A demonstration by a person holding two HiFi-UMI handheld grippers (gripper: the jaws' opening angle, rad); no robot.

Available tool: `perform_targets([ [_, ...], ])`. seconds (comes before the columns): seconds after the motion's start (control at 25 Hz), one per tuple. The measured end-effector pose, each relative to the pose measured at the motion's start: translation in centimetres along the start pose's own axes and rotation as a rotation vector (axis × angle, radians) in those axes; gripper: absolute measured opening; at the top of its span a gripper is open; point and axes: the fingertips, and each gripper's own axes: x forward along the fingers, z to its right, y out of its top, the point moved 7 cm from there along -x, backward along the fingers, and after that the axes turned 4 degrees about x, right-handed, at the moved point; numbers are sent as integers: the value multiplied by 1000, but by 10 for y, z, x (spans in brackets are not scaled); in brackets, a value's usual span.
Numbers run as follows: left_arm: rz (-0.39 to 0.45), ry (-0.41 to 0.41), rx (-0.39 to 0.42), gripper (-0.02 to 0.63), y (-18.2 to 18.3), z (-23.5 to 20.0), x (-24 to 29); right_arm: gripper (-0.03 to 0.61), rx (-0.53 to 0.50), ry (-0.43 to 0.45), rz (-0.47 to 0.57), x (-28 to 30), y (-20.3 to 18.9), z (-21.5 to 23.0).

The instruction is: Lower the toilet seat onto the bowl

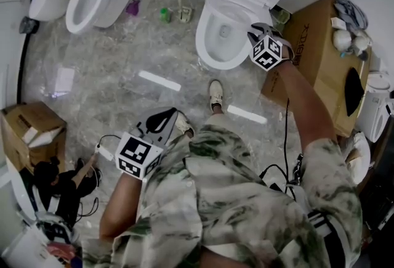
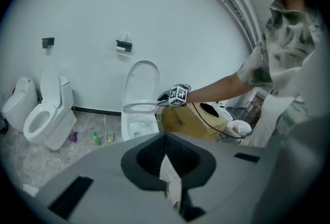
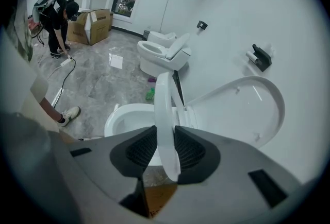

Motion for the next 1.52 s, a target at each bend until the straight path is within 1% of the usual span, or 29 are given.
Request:
perform_targets([
  [0.12, -4, -6, 0, 21, -4, 0, -2, 126, -7, 9, -5, 3, -2, -12],
  [0.36, 12, -12, 1, 21, -4, 1, 0, 129, -8, 27, -15, 8, -7, -30],
  [0.84, -27, -24, -12, 21, -19, 9, 6, 133, -14, 57, -36, 22, -18, -61],
  [0.96, -50, -28, -14, 21, -22, 11, 7, 136, -15, 67, -41, 27, -21, -69],
  [1.08, -47, -33, -10, 21, -24, 12, 9, 138, -15, 74, -47, 30, -23, -77],
  [1.16, -60, -39, -10, 21, -26, 12, 9, 139, -10, 79, -49, 32, -25, -84],
  [1.4, -58, -52, -5, 21, -27, 10, 15, 141, -10, 96, -59, 43, -27, -99],
  [1.52, -76, -53, -8, 21, -25, 9, 18, 145, -3, 109, -61, 48, -30, -107],
])
